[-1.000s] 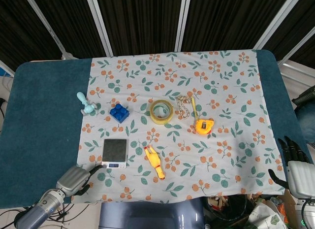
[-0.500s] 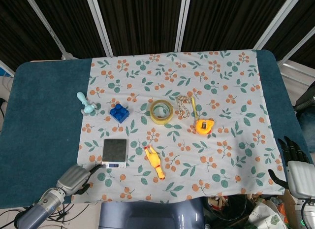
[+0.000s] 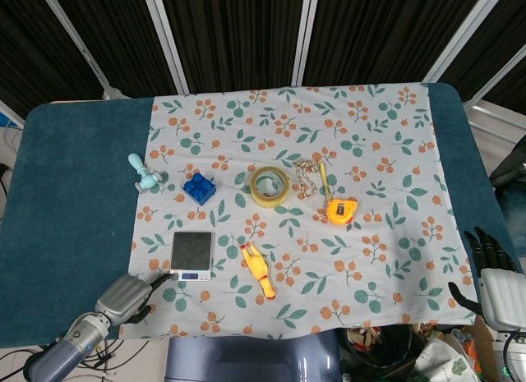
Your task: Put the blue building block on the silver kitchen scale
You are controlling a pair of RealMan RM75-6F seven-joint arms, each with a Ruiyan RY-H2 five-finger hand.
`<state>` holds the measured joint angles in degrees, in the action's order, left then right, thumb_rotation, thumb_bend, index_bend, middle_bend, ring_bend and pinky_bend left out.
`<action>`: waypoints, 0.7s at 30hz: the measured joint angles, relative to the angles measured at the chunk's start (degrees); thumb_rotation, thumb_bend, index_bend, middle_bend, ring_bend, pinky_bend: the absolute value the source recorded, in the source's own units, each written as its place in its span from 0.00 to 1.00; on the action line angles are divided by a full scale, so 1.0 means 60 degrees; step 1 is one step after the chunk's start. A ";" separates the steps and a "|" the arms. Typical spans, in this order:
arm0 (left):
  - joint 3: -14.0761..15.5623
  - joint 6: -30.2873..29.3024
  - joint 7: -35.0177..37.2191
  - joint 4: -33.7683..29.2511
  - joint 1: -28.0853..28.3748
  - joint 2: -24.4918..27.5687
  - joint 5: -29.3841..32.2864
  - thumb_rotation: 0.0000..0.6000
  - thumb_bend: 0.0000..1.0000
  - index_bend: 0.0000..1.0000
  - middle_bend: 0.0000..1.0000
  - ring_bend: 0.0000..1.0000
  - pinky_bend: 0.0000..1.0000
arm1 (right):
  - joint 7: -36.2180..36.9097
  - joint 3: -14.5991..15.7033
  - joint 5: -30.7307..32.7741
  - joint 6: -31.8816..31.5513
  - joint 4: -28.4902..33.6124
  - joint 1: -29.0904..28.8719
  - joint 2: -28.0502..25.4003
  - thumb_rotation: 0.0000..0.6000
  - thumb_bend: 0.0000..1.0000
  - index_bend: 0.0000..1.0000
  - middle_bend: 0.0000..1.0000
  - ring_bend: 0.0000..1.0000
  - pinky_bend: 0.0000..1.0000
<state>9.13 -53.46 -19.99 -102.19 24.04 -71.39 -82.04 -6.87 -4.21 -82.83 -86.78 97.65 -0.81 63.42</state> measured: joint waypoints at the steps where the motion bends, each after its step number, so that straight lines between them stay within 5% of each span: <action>1: 0.0007 -0.0010 -0.0002 0.0003 -0.0003 0.0001 -0.0006 1.00 0.46 0.11 0.66 0.69 0.88 | 0.0001 -0.0001 0.0003 -0.0001 0.0004 0.0001 0.0000 1.00 0.19 0.00 0.00 0.05 0.18; 21: 0.0056 0.0347 -0.0006 0.0069 0.0150 -0.0017 0.0251 1.00 0.46 0.16 0.67 0.69 0.88 | 0.0009 -0.0004 0.0002 -0.0001 0.0007 -0.0001 -0.0009 1.00 0.19 0.00 0.00 0.05 0.18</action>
<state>9.47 -51.38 -20.02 -101.78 24.94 -71.49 -80.53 -6.82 -4.23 -82.81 -86.79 97.70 -0.81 63.37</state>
